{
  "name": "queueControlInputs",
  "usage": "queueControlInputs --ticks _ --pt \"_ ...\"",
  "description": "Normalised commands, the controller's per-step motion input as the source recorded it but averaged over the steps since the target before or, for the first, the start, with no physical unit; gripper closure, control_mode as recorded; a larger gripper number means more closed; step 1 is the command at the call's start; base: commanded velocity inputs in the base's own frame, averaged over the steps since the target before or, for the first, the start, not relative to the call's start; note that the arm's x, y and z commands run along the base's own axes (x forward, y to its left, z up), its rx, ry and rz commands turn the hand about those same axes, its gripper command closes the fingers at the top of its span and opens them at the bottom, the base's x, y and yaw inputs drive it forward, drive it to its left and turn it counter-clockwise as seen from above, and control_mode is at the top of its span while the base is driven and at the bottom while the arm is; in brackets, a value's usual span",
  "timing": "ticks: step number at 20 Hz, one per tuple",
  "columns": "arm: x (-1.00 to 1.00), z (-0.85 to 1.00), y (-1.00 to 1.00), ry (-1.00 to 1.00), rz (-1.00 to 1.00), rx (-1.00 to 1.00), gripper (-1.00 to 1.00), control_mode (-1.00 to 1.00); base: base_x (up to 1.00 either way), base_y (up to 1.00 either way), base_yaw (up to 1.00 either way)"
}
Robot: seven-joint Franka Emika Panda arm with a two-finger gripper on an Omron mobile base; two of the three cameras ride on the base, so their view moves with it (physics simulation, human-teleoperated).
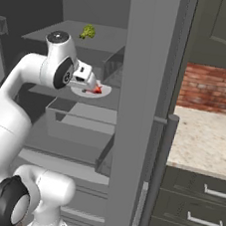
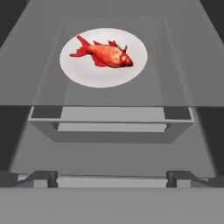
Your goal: Transport the fish from the fridge to the microwave and turn on the microwave.
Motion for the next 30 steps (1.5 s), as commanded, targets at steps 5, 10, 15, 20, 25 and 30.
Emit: queueControlInputs --ticks 5,10,15,20,25,30 --pt "0.42 -0.04 0.1 0.0 0.11 -0.04 -1.0 -1.0 0.0 0.0 0.0" --pt "0.21 -0.32 0.0 -0.2 0.24 -0.08 -1.0 -1.0 0.0 0.0 0.0" --pt "0.2 -0.32 0.0 -0.26 0.22 -0.06 -1.0 -1.0 0.0 0.0 0.0" --pt "0.29 -0.05 0.0 -0.01 0.02 -0.01 -1.0 -1.0 0.0 0.0 0.0" --pt "0.43 0.01 0.0 0.17 0.0 0.0 -1.0 -1.0 0.0 0.0 0.0" --pt "0.37 0.0 -0.01 0.09 0.0 0.0 -1.0 -1.0 0.0 0.0 0.0"
